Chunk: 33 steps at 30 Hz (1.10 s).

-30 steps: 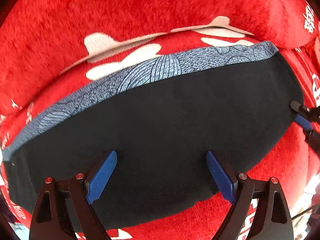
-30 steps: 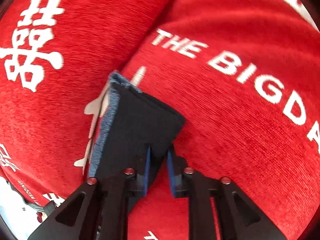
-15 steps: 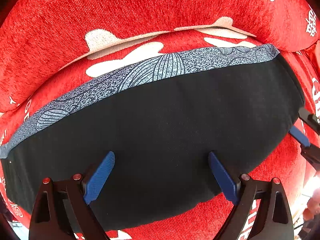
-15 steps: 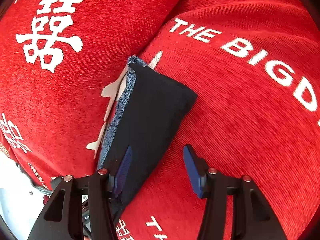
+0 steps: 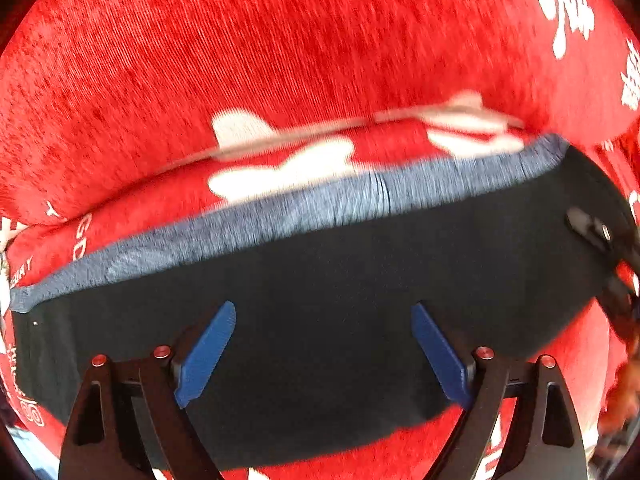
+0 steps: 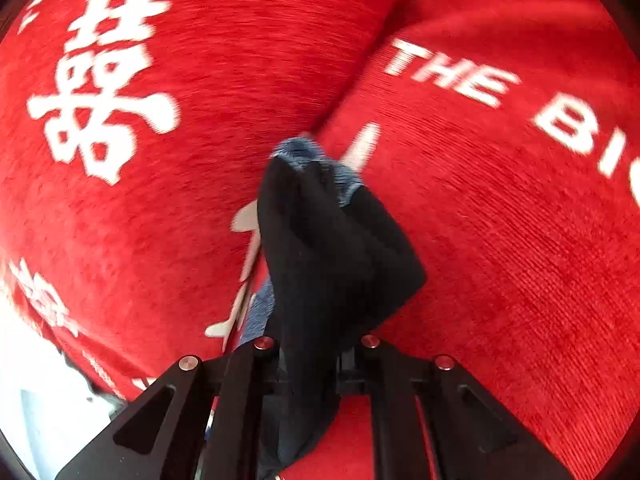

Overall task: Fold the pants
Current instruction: 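Grasp the end of the black trouser strip with the right gripper, then fold the held strip end over onto the strip and open the right gripper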

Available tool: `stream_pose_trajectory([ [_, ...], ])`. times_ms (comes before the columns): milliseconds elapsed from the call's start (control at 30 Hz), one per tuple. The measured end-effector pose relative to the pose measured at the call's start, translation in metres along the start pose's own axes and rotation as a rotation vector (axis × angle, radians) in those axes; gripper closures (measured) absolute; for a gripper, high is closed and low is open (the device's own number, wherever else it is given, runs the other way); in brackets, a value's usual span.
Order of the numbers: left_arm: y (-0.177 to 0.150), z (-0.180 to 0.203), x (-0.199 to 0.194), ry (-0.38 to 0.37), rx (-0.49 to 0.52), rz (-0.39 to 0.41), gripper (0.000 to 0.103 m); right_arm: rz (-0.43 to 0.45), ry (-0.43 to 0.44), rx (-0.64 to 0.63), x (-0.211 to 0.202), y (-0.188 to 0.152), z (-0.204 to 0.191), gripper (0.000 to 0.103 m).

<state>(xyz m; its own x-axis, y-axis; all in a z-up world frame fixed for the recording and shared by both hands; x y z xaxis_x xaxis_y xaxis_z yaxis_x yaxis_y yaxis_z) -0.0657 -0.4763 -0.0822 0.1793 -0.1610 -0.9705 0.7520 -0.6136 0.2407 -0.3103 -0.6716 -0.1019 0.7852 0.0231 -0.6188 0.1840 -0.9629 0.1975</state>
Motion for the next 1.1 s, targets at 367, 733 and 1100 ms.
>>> stream_pose_trajectory([
  [367,0.004,0.018,0.027,-0.023,0.053,-0.058,0.012,-0.028,-0.006,-0.364,-0.010,-0.026,-0.111,0.091],
  [733,0.005,-0.166,-0.043,0.080,-0.146,0.061,0.012,-0.122,-0.220,-0.847,0.041,-0.136,-0.225,0.088],
  [1100,-0.071,-0.295,-0.033,0.140,-0.265,-0.072,0.012,-0.218,-0.670,-1.399,0.157,-0.321,-0.231,0.041],
])
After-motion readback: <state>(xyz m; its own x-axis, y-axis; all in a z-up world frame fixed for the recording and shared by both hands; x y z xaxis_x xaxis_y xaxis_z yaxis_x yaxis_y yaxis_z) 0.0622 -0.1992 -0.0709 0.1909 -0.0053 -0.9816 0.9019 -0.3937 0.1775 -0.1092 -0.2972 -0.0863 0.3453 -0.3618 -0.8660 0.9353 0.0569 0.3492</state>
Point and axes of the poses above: each gripper's, at about its wrist camera, not at the fingertips, and x roughly the way its jaws point, z to its right, y to its top, the point moved 3 cm from there along x, roughly the way its jaws point, and after that the axes turned 5 degrees about -x, right-handed, at the moved point
